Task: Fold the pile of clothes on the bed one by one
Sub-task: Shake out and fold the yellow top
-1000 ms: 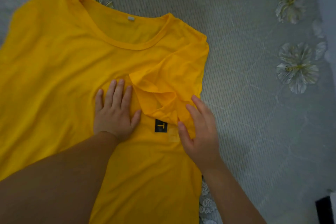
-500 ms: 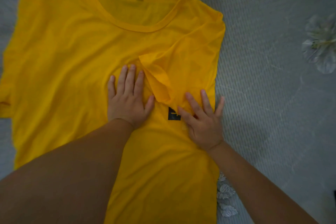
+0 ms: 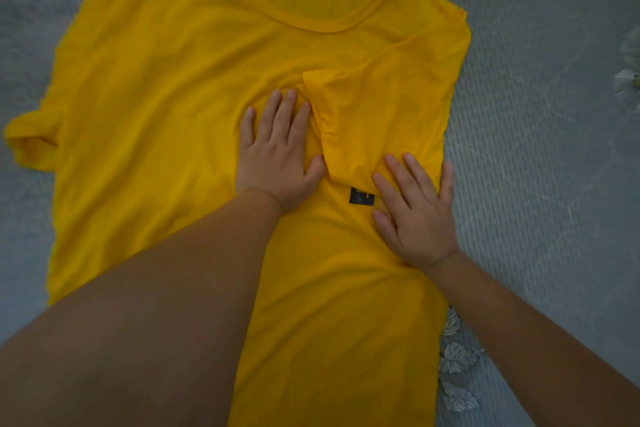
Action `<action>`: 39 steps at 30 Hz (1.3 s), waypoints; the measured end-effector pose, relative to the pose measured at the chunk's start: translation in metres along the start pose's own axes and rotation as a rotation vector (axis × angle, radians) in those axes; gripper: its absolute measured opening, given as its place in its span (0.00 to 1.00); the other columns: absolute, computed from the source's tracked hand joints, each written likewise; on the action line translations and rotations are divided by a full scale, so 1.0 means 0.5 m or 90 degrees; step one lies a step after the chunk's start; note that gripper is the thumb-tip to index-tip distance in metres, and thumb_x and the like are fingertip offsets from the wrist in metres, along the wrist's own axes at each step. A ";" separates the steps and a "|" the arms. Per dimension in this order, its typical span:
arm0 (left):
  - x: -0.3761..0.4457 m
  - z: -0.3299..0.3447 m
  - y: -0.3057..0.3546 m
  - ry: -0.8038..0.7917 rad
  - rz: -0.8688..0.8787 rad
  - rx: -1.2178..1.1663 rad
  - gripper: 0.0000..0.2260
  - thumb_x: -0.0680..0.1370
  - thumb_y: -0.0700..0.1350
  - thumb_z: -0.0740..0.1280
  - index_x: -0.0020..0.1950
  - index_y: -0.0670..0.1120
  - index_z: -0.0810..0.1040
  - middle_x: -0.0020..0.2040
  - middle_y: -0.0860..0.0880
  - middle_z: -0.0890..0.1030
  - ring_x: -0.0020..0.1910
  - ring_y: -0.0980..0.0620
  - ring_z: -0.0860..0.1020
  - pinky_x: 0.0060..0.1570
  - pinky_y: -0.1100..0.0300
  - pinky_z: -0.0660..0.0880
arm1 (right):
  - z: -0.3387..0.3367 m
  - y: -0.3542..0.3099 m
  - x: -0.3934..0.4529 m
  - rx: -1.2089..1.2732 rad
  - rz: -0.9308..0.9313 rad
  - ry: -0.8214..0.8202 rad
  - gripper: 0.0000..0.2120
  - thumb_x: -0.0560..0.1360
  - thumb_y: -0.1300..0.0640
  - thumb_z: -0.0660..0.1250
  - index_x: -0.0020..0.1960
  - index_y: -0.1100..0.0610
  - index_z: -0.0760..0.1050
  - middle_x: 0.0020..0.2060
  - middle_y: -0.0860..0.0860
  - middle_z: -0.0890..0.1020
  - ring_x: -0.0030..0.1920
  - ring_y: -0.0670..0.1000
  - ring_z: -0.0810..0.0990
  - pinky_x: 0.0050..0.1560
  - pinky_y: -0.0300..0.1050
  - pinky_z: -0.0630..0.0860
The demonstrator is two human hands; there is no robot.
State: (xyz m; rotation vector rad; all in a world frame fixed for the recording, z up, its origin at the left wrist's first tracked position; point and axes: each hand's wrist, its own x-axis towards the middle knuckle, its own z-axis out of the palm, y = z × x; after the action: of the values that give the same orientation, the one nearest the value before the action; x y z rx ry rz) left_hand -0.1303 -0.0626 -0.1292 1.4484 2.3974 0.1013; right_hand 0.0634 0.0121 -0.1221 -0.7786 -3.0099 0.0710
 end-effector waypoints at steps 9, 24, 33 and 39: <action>-0.018 -0.116 -0.061 0.100 -0.075 -0.622 0.23 0.77 0.40 0.64 0.70 0.37 0.62 0.72 0.39 0.60 0.72 0.45 0.58 0.66 0.62 0.54 | -0.088 -0.065 0.027 -0.037 0.168 -0.219 0.20 0.77 0.49 0.57 0.57 0.61 0.77 0.62 0.59 0.76 0.64 0.62 0.71 0.66 0.70 0.48; -0.083 -0.129 -0.442 0.132 -0.433 -0.448 0.12 0.77 0.43 0.63 0.57 0.38 0.76 0.50 0.41 0.81 0.51 0.46 0.78 0.50 0.56 0.70 | 0.027 -0.357 0.239 0.081 0.131 -0.117 0.28 0.75 0.43 0.49 0.72 0.54 0.61 0.73 0.54 0.57 0.74 0.56 0.52 0.70 0.56 0.41; -0.128 -0.196 -0.441 0.454 -0.010 -0.214 0.09 0.72 0.34 0.61 0.44 0.31 0.79 0.45 0.32 0.78 0.48 0.46 0.71 0.49 0.57 0.67 | 0.008 -0.368 0.248 0.039 0.136 -0.090 0.27 0.71 0.48 0.52 0.61 0.62 0.75 0.63 0.62 0.74 0.63 0.66 0.71 0.60 0.70 0.61; -0.173 -0.166 -0.463 0.131 -0.211 -0.181 0.25 0.73 0.52 0.56 0.27 0.34 0.74 0.29 0.34 0.77 0.31 0.37 0.77 0.32 0.51 0.69 | 0.004 -0.372 0.256 0.016 0.141 -0.083 0.27 0.69 0.48 0.53 0.59 0.62 0.77 0.61 0.62 0.76 0.60 0.67 0.74 0.57 0.71 0.64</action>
State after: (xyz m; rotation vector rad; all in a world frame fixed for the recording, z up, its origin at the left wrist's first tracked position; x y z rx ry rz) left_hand -0.3166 -0.2394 -0.0833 0.9424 2.6184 0.5092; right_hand -0.1384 -0.0886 -0.1118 -1.1449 -3.0208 0.1699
